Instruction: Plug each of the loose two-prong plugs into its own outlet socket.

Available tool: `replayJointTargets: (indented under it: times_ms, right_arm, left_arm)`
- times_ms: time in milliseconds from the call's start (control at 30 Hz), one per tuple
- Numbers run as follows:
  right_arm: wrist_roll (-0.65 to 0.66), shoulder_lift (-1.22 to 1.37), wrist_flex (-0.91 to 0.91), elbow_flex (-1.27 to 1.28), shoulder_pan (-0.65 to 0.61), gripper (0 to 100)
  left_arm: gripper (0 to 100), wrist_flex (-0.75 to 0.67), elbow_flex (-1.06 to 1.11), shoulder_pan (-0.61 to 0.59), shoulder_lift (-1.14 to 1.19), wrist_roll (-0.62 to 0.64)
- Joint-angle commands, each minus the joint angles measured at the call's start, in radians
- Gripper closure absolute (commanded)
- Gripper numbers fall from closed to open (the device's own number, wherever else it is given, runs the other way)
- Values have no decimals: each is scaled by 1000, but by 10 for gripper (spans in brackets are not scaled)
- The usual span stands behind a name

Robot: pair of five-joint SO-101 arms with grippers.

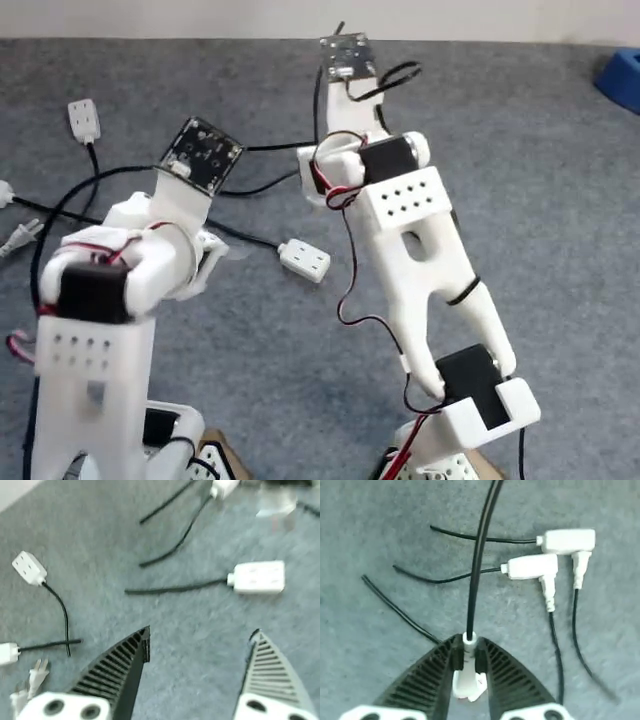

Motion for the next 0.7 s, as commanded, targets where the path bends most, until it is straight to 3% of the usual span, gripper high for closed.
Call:
replayJointTargets:
  times_ms: [0,100,333,667]
  right_arm:
    - [-218,-22,-19,-12,21,991]
    - [-219,-22,-4,-5,-12,991]
    - [-262,-97,174,-30,-56,991]
    - [-256,-248,255,-16,-177,991]
  left_arm:
    - [697,-2,2,119,-156,138]
    - [697,-117,124,179,-318,195]
    - [639,-482,615,188,-481,164]
    - [646,-660,664,186,-288,114]
